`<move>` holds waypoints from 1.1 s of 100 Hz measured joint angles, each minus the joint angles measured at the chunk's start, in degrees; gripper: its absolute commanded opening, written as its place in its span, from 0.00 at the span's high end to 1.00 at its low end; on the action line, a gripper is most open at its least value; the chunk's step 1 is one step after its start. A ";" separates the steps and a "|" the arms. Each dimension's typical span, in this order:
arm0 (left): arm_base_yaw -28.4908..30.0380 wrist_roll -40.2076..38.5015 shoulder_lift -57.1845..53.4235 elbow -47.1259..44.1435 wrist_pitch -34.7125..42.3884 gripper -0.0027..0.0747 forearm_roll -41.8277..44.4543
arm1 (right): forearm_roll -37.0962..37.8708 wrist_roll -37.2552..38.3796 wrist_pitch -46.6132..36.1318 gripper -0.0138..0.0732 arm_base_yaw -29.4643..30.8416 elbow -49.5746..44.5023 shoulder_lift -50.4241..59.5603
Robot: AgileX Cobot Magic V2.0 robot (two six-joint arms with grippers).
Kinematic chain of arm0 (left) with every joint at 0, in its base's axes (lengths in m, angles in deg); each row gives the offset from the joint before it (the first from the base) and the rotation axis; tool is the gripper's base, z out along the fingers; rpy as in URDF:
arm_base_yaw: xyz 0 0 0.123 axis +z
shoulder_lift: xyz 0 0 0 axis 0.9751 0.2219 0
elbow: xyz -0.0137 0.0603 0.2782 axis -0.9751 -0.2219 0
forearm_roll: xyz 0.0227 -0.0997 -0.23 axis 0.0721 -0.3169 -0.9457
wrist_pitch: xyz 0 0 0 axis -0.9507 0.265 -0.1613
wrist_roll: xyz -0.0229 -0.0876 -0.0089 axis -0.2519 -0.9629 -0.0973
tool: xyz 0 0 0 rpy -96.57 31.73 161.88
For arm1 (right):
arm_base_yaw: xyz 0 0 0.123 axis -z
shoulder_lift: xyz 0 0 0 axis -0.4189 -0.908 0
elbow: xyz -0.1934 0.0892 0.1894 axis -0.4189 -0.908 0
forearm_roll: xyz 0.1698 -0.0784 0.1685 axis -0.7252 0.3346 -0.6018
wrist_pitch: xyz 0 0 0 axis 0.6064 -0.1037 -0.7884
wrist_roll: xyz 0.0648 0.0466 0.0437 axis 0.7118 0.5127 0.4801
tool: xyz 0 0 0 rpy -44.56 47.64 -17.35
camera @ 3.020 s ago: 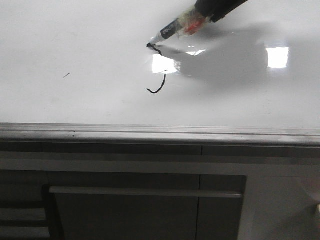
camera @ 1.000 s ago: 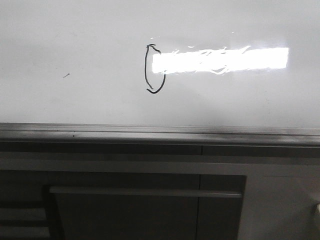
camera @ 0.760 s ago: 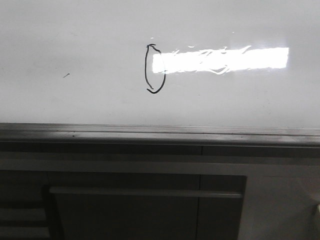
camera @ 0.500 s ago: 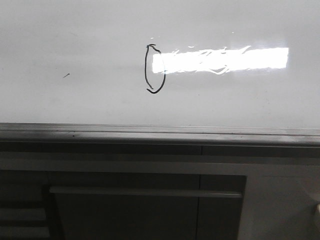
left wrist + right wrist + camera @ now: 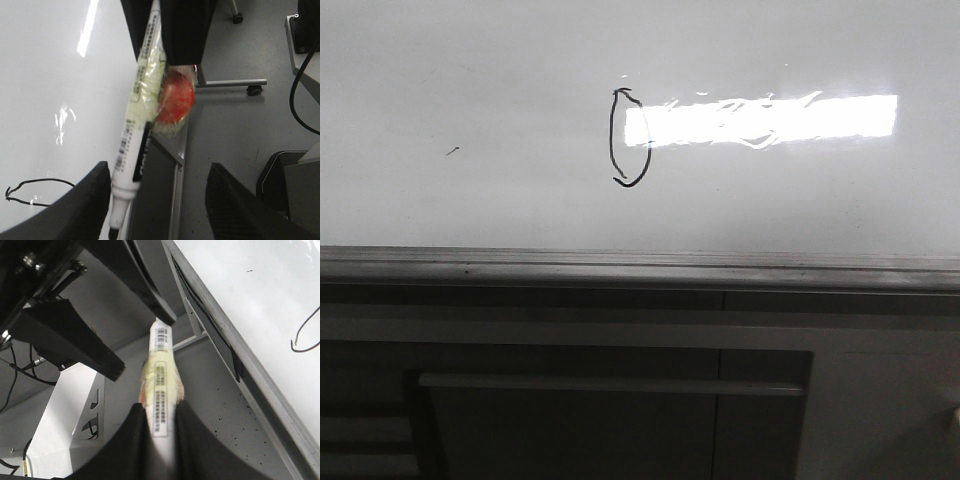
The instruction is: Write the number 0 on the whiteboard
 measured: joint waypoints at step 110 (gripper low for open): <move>-0.67 0.24 4.48 5.01 -5.27 0.98 2.80 | 5.18 0.27 0.87 0.71 -3.70 2.27 -1.69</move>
